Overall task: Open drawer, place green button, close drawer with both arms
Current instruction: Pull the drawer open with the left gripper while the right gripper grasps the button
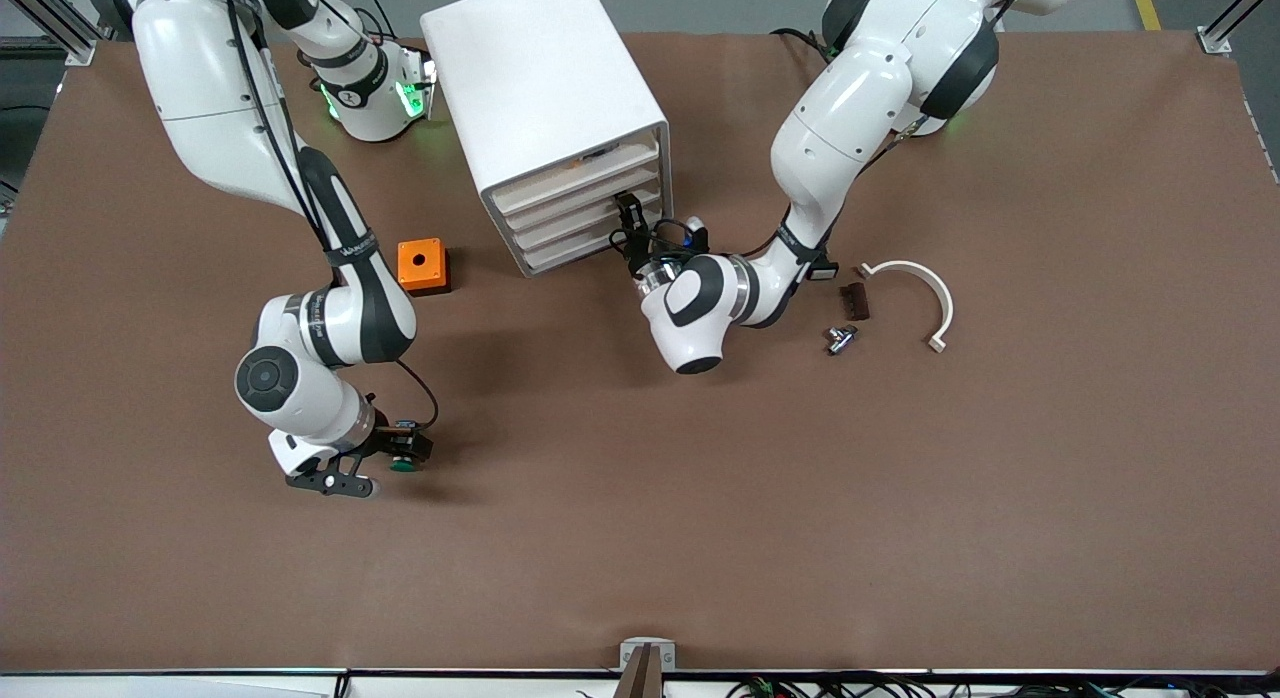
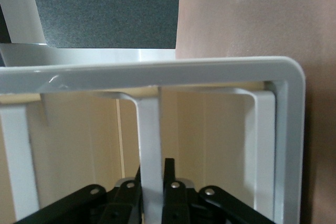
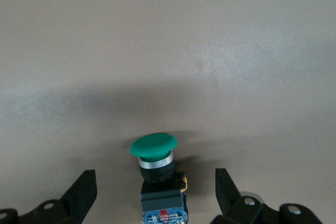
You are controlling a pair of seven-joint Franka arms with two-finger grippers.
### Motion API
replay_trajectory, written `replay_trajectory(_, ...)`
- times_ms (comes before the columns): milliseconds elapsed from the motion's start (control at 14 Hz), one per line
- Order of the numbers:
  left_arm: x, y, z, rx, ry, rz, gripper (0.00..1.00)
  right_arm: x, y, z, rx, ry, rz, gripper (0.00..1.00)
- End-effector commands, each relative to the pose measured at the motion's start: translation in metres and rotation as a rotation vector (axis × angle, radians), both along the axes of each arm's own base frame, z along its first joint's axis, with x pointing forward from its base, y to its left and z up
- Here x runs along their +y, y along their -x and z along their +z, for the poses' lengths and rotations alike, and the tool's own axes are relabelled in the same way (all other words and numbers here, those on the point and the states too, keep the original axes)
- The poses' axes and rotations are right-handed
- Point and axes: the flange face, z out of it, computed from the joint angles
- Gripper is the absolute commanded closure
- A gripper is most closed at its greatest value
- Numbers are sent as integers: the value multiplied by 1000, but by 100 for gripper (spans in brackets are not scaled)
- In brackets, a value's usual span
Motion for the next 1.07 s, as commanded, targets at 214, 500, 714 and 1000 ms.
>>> replay_trajectory(214,13,-13,-2,27,-3,37,94,0,12,-18,48,-7,-12,0)
replay_trajectory(500,32,-38,-1,27,2,92,93,2,19,-25,66,-3,-8,15)
replay_trajectory(714,52,-63,0,26,11,159,92,12,23,-26,86,-1,-5,59)
replay_trajectory(1000,79,-91,3,18,13,216,91,13,24,-16,119,-1,-4,100)
